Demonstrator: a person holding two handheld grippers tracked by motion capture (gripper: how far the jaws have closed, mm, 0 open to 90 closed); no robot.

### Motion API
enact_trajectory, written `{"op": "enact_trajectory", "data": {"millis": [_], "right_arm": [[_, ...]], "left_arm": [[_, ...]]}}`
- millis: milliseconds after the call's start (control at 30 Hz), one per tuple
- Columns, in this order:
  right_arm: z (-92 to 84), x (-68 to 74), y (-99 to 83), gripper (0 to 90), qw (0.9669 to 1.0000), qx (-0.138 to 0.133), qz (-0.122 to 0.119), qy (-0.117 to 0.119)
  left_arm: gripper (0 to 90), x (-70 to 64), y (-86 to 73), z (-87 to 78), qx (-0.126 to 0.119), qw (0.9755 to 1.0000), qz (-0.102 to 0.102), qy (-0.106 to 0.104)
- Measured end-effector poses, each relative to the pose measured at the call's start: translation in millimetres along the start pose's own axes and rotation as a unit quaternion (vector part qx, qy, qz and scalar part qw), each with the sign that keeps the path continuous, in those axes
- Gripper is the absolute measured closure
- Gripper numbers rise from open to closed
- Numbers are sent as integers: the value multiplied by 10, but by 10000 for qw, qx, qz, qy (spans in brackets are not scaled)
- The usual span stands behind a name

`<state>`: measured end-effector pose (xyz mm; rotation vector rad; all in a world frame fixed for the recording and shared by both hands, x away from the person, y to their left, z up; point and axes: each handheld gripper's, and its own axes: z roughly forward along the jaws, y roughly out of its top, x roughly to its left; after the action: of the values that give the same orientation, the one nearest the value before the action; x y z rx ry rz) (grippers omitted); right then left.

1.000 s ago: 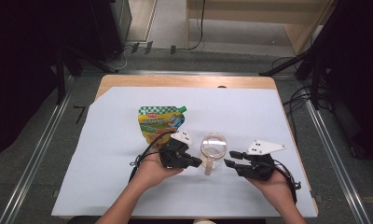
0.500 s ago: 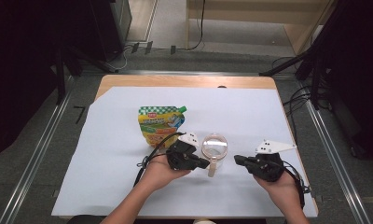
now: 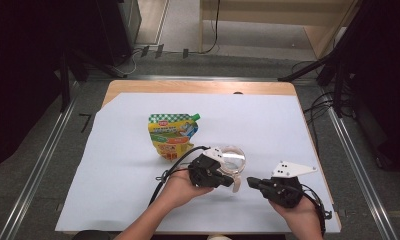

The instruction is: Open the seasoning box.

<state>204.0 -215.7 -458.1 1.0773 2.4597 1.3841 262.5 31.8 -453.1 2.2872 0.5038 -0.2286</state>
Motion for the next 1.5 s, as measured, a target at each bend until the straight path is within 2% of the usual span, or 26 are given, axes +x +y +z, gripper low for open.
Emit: {"op": "enact_trajectory", "data": {"millis": [133, 267, 300, 333, 367, 467, 567, 633, 700, 833, 900, 967, 1233, 1500], "right_arm": [[-6, 61, -19, 900, 9999, -122, 61, 95], [31, 137, -15, 900, 9996, -202, -14, 179], [66, 173, -11, 900, 9995, -218, -66, 214], [66, 173, -11, 900, 9995, -218, -66, 214], [84, 191, -9, 900, 9994, -217, -92, 268], [150, 255, -10, 900, 9991, -170, -128, 365], [231, 316, -4, 900, 9990, -145, -153, 396], [249, 323, -4, 900, 9991, -132, -159, 377], [309, 335, -6, 900, 9993, -94, -166, 333], [346, 342, -10, 900, 9995, -63, -187, 232], [358, 344, -12, 900, 9996, -34, -217, 151], [360, 339, -16, 900, 9996, -39, -207, 179], [335, 309, -28, 900, 9997, 3, -216, 88], [303, 249, -46, 900, 9998, 31, -205, -4]], "left_arm": [[900, 32, -34, -120, 34, 10000, -51, 31], [900, 91, -80, -243, -66, 9998, -95, 170], [838, 129, -98, -293, -105, 9996, -188, 186], [775, 129, -98, -293, -105, 9996, -188, 186], [775, 149, -108, -307, -122, 9995, -249, 170], [657, 178, -153, -332, -125, 9993, -311, 137], [560, 191, -183, -344, -126, 9993, -247, 247], [537, 201, -194, -353, -152, 9992, -199, 295], [488, 218, -210, -375, -232, 9989, -234, 320], [476, 232, -231, -393, -281, 9986, -273, 351], [473, 235, -263, -409, -377, 9981, -350, 344], [474, 234, -293, -421, -468, 9978, -353, 325], [463, 249, -325, -424, -441, 9974, -389, 407], [459, 267, -331, -433, -436, 9975, -331, 454]]}}
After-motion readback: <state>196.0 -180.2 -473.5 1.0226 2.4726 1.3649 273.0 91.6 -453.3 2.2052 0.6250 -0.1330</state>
